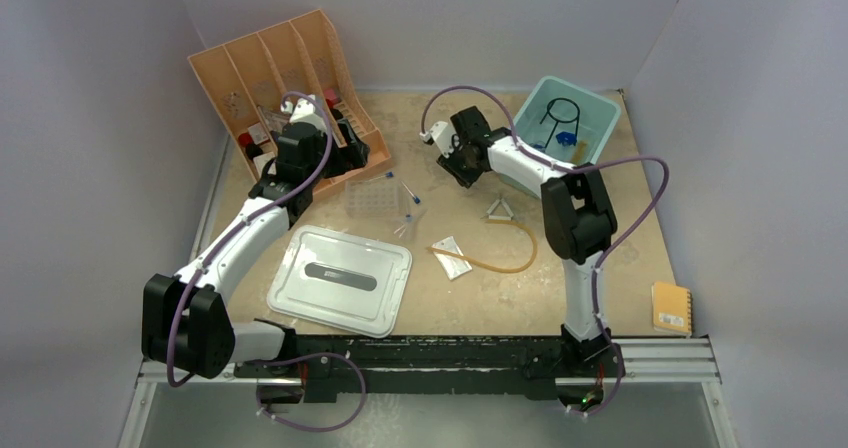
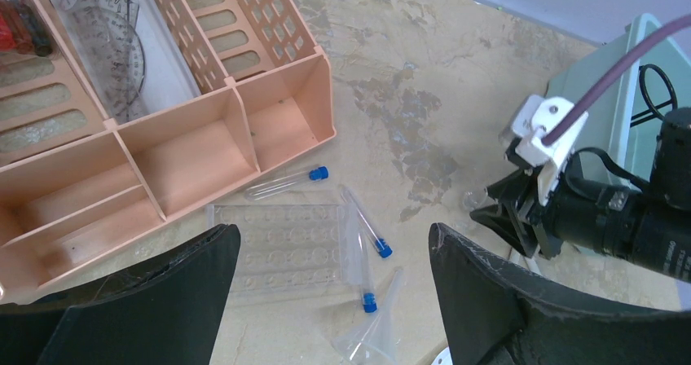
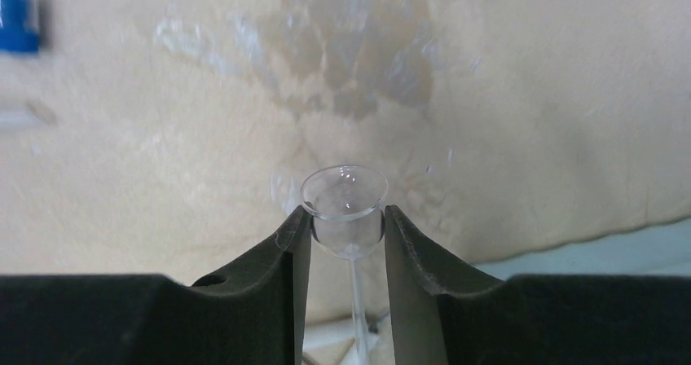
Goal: Organize the chemistry lab equipment
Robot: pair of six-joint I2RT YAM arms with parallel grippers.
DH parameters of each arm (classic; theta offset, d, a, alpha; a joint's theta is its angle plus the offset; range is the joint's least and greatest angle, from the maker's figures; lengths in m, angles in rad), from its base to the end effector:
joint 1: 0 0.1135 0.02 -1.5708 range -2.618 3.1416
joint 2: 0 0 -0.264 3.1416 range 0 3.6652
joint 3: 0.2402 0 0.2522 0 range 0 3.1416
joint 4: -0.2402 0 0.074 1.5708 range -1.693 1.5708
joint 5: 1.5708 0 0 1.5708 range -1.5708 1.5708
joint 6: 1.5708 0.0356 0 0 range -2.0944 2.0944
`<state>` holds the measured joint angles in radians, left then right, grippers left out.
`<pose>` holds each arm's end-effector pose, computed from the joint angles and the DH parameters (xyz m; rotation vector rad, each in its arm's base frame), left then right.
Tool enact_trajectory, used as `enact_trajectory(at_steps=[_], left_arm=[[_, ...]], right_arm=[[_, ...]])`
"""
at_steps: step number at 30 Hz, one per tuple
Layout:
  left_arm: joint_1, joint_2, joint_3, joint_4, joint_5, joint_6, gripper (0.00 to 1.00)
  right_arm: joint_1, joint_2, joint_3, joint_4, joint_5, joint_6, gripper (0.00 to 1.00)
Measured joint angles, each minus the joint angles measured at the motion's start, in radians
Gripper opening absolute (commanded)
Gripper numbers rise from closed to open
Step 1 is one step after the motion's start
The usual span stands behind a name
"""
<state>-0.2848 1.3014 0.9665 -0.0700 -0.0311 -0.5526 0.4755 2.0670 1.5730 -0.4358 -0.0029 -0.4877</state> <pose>0.2897 -0.0837 0.3010 -0.2890 1.9908 -0.5107 0.4048 0.2085 0.1945 -1.1593 2.2156 -0.0015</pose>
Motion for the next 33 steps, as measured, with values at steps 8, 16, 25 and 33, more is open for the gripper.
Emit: enact_trajectory(at_steps=[8,16,25,33], left_arm=[[0.0,0.0,0.0,0.0,0.0,0.0,0.86],[0.0,0.0,0.0,-0.006,0.0,0.002,0.86],[0.0,0.0,0.0,-0.011,0.0,0.015,0.86],[0.0,0.0,0.0,-0.022,0.0,0.017,0.86]], right_arm=[[0.0,0.133,0.156,-0.001,-0.023,0.111,0.4],[0.0,0.171,0.205,-0.003,-0.066,0.167,0.55],[-0.009,0.168,0.19,-0.028,-0.097,0.181,0.73],[-0.052,0.078,0.057,-0.08,-0.125,0.175,0.54]])
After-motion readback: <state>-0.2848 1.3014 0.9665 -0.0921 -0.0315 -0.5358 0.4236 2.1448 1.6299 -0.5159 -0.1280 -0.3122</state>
